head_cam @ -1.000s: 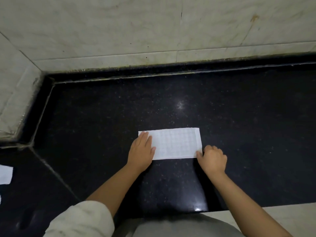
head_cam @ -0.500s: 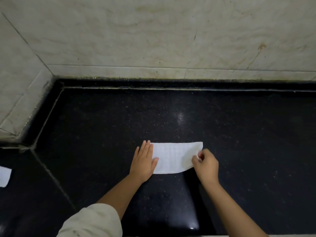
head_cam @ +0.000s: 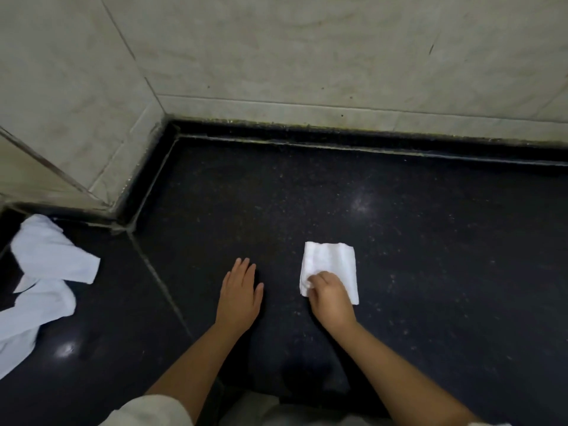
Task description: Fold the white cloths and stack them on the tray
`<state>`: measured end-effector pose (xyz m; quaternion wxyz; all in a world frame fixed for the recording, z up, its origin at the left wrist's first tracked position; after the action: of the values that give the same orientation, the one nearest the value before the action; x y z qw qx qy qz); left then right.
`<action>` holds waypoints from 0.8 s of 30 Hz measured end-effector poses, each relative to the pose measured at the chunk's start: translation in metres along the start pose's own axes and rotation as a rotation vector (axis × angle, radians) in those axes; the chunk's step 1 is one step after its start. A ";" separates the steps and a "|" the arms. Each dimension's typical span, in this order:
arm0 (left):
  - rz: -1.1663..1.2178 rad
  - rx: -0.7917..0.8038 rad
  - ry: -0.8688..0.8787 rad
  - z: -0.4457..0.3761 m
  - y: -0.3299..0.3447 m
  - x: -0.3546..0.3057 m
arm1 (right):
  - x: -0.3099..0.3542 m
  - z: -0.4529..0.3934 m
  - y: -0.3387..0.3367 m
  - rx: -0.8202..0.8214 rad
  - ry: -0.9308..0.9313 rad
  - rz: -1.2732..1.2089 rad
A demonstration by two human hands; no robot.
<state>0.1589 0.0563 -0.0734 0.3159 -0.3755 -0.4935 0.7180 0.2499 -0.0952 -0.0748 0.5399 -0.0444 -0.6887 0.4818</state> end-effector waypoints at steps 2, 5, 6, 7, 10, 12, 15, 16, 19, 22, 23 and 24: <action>0.005 -0.002 0.021 0.000 0.002 -0.003 | 0.003 -0.003 -0.005 -0.031 -0.019 -0.006; 0.013 -0.002 0.050 0.000 0.002 -0.010 | 0.007 -0.001 -0.004 -0.022 -0.022 -0.009; 0.013 0.000 0.058 0.002 0.002 -0.012 | 0.009 0.002 -0.001 0.014 -0.035 0.003; 0.023 -0.017 0.070 0.002 0.002 -0.013 | 0.010 0.004 0.001 0.058 -0.054 0.017; 0.048 -0.077 0.099 -0.002 0.003 -0.019 | 0.014 0.012 -0.012 0.141 -0.073 -0.014; 0.072 -0.059 0.151 -0.007 0.002 -0.034 | 0.010 0.008 -0.044 -0.032 -0.046 -0.037; 0.121 -0.055 0.304 -0.023 -0.005 -0.072 | -0.010 -0.018 -0.088 -0.222 0.071 0.009; 0.112 -0.059 0.367 -0.028 -0.008 -0.086 | -0.019 -0.028 -0.090 -0.128 0.157 0.026; -0.059 -0.034 0.463 -0.044 -0.004 -0.122 | -0.042 -0.052 -0.084 0.187 0.273 0.139; -0.214 0.116 0.398 -0.055 0.019 -0.120 | -0.052 -0.062 -0.077 0.309 0.248 0.209; -0.258 0.132 0.384 -0.055 0.023 -0.117 | -0.052 -0.066 -0.076 0.331 0.238 0.233; -0.270 0.143 0.371 -0.055 0.028 -0.115 | -0.052 -0.069 -0.076 0.335 0.227 0.256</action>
<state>0.2626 -0.0212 -0.0861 0.5201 -0.4084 -0.4205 0.6212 0.3603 -0.1234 -0.0601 0.5484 -0.0951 -0.5225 0.6459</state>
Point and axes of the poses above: each hand's wrist, its own z-axis away from the middle knuckle, its own y-axis out of the palm, x = y × z, the point moved 6 cm from there along -z, towards the middle knuckle, and after that the axes turned 9 degrees about -z, right-handed, at the moved point
